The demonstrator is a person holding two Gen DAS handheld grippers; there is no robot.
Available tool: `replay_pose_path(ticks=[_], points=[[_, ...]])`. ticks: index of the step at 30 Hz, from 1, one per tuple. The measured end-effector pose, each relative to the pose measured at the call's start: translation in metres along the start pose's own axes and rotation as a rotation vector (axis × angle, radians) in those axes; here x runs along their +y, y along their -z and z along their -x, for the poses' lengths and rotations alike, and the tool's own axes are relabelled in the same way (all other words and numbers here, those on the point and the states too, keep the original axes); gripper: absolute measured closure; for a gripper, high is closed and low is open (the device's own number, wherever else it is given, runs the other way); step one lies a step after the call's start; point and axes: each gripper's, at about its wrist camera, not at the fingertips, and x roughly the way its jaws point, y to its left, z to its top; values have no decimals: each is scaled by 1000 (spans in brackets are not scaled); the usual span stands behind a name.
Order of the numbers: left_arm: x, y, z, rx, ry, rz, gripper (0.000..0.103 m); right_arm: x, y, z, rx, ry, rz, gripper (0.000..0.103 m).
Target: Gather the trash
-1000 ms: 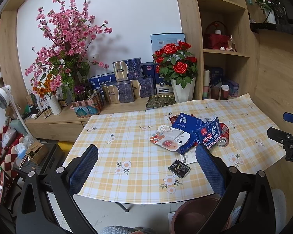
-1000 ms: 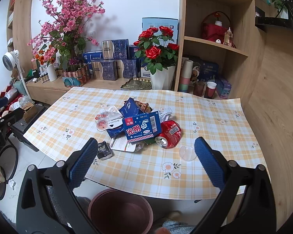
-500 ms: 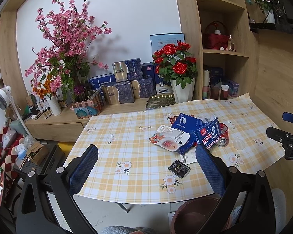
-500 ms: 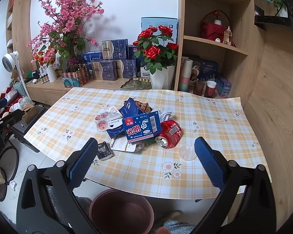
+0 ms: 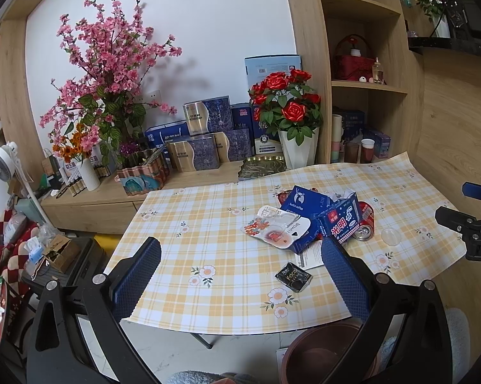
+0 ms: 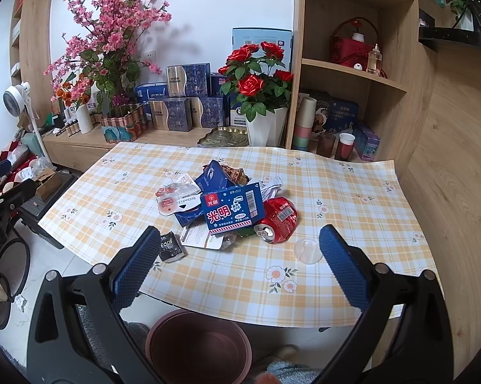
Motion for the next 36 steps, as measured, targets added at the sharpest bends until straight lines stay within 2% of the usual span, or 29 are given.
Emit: replay_pose_path(ticks=[20, 24, 28, 31, 33, 36], points=[[3, 3, -3, 11, 8, 15, 5, 2, 2, -4, 11, -5, -10, 6], [8, 7, -8, 27, 54, 43, 5, -2, 6, -5, -18, -11, -42, 5], [12, 17, -19, 28, 50, 32, 5, -12, 13, -14, -16, -37, -99, 5], [15, 26, -34, 65, 54, 31, 5, -17, 19, -27, 20, -25, -112, 5], [19, 33, -45, 85, 78, 55, 5, -22, 26, -38, 41, -52, -145, 5], [20, 42, -60, 95, 65, 61, 5, -28, 35, -50, 35, -90, -188, 5]])
